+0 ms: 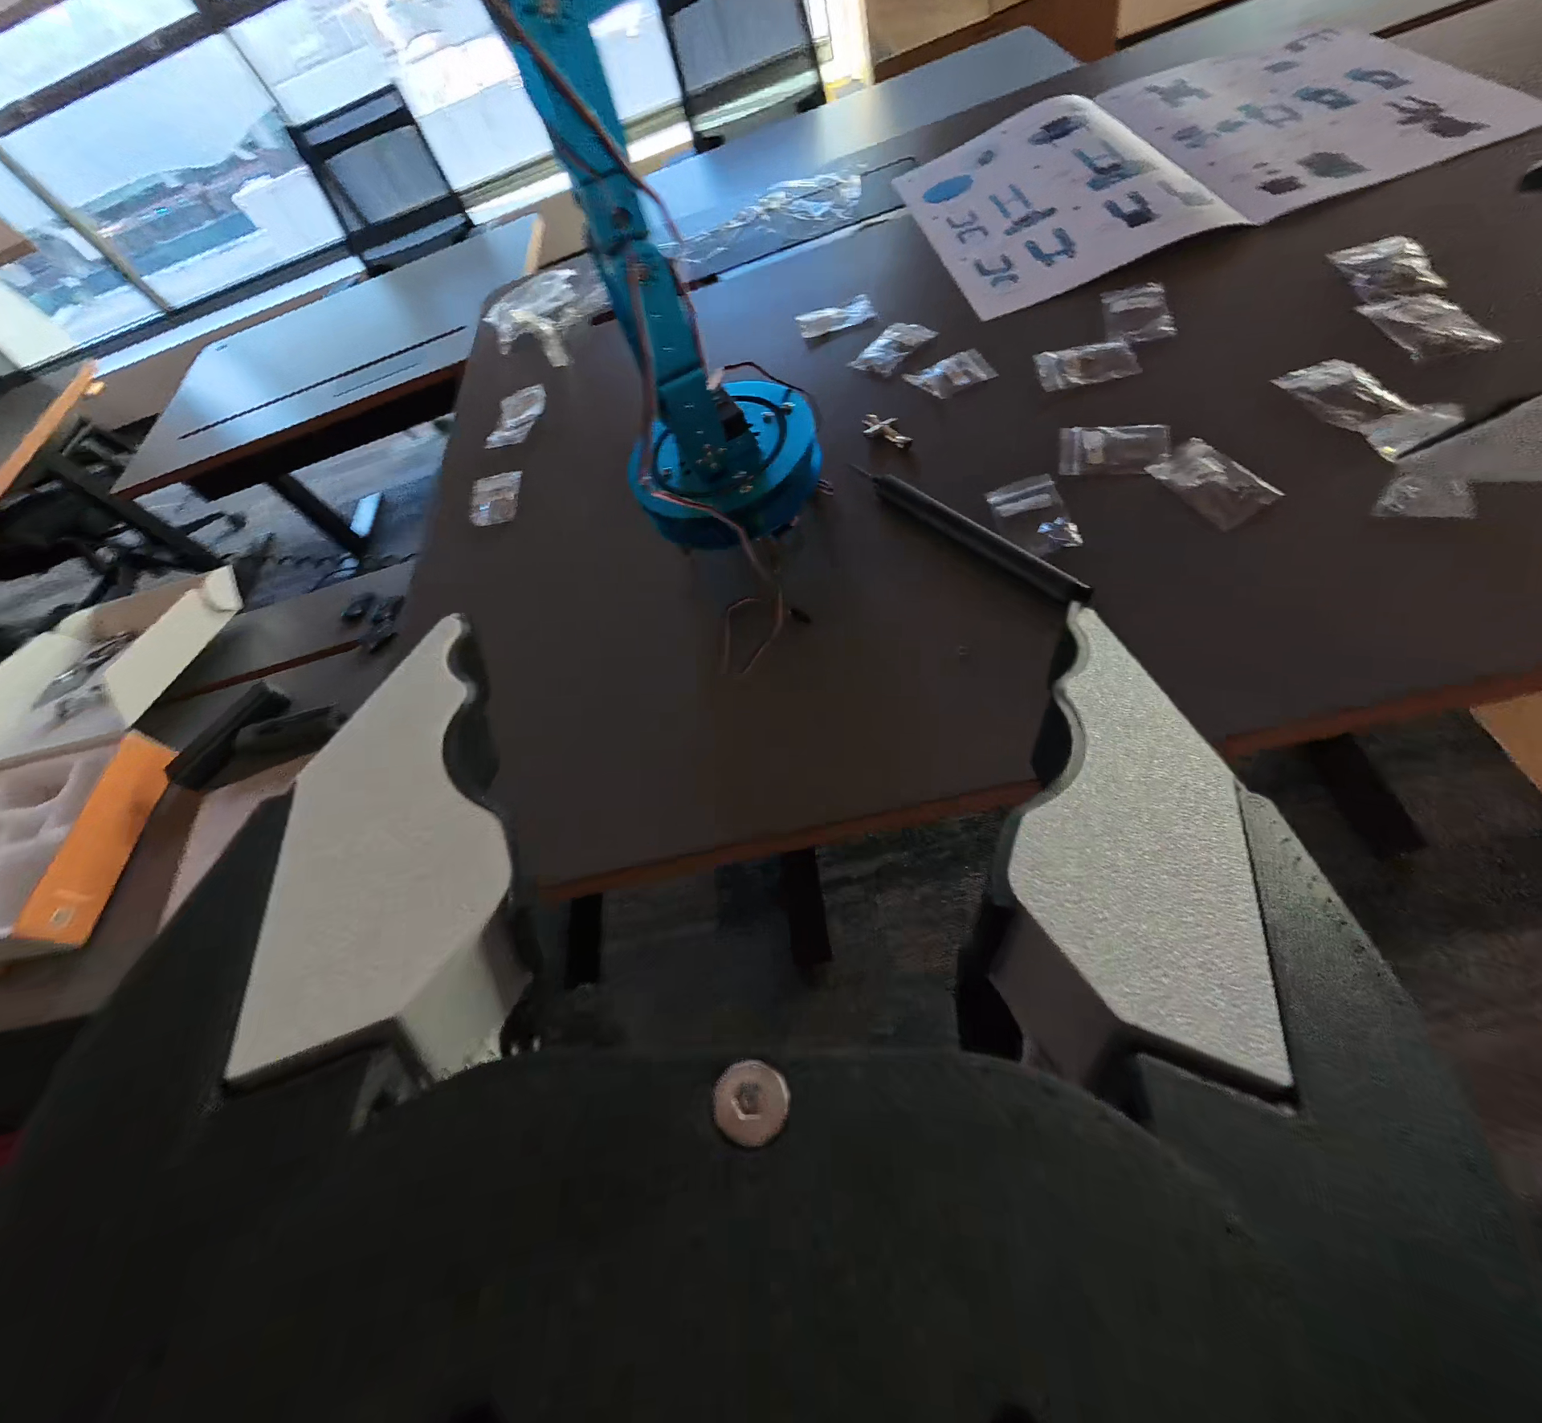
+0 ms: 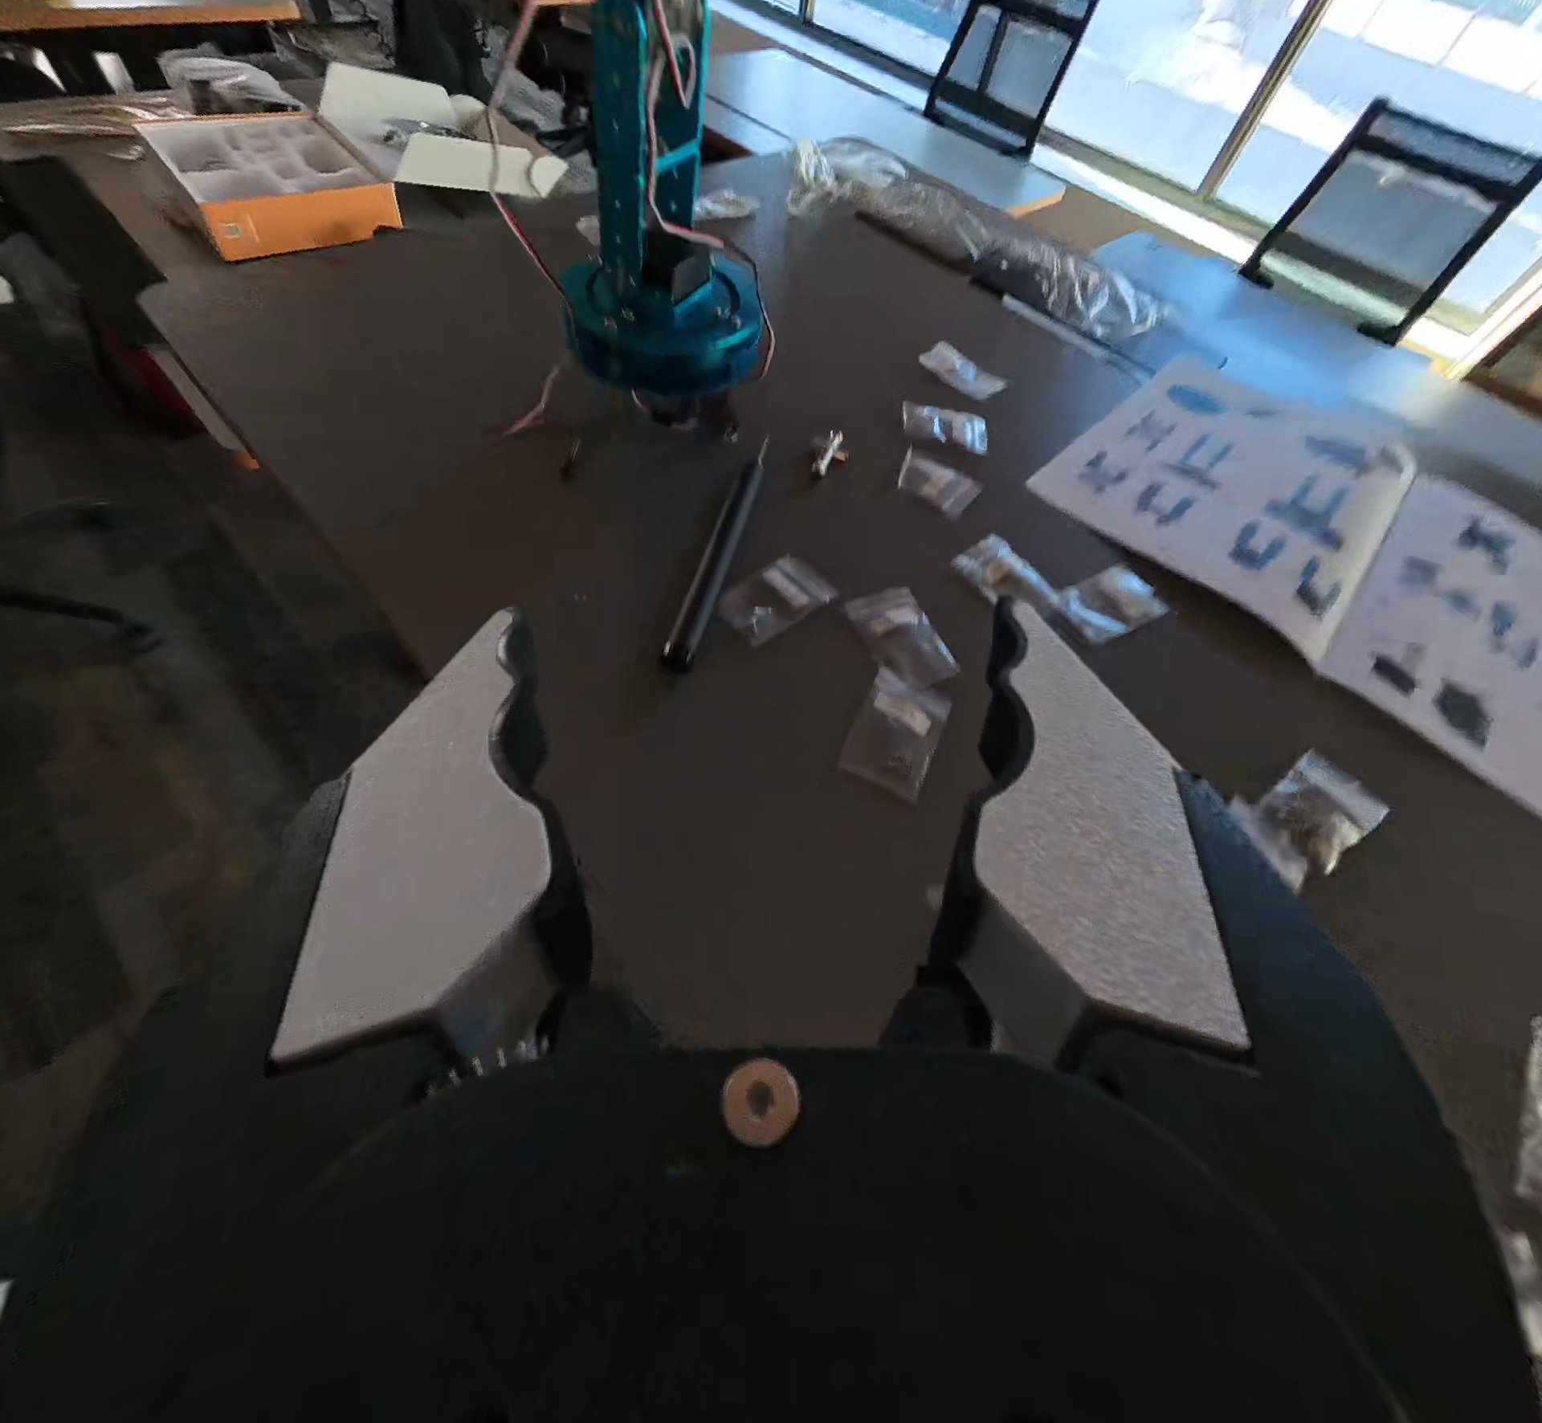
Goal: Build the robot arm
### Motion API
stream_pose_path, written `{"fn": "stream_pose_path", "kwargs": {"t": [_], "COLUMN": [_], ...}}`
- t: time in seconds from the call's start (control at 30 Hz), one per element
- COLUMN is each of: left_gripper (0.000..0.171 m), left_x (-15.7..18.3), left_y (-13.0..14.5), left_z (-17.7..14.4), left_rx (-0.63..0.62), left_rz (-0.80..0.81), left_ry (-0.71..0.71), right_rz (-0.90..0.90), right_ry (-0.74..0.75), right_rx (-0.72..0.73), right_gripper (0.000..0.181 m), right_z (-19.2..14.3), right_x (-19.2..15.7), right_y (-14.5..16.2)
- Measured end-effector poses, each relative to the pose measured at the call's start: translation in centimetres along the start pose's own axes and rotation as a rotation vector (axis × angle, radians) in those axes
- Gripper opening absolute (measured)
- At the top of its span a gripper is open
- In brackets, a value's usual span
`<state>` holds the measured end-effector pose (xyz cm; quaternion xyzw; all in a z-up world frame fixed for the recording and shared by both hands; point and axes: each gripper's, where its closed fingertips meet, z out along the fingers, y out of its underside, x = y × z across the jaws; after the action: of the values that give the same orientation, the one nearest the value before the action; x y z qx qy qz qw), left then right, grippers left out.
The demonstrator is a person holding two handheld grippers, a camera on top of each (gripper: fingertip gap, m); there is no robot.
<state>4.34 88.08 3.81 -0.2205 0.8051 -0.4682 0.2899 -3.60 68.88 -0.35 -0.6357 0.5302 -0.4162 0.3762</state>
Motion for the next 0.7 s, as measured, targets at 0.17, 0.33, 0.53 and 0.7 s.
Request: {"fn": "stream_pose_path", "kwargs": {"t": [0.17, 0.33, 0.53, 0.7], "left_gripper": [0.137, 0.138, 0.136, 0.130], "left_x": [9.2, 19.3, 31.6, 43.6], "left_y": [1.7, 0.9, -7.5, -17.4], "left_z": [3.2, 6.5, 12.9, 20.9], "left_rx": [0.037, -0.009, 0.042, 0.161], "left_rz": [0.070, 0.085, 0.135, 0.066], "left_ry": [0.405, 0.716, 0.853, 0.882], "right_rz": [0.177, 0.219, 0.329, 0.276], "right_ry": [0.124, 0.459, 0.590, 0.483], "right_rx": [0.035, -0.112, -0.180, -0.284], "right_gripper": [0.114, 0.114, 0.116, 0.131], "right_z": [-1.6, -7.5, -13.4, -13.5], "right_x": [3.8, 12.9, 26.0, 38.2], "right_y": [7.0, 12.0, 15.9, 19.3]}}
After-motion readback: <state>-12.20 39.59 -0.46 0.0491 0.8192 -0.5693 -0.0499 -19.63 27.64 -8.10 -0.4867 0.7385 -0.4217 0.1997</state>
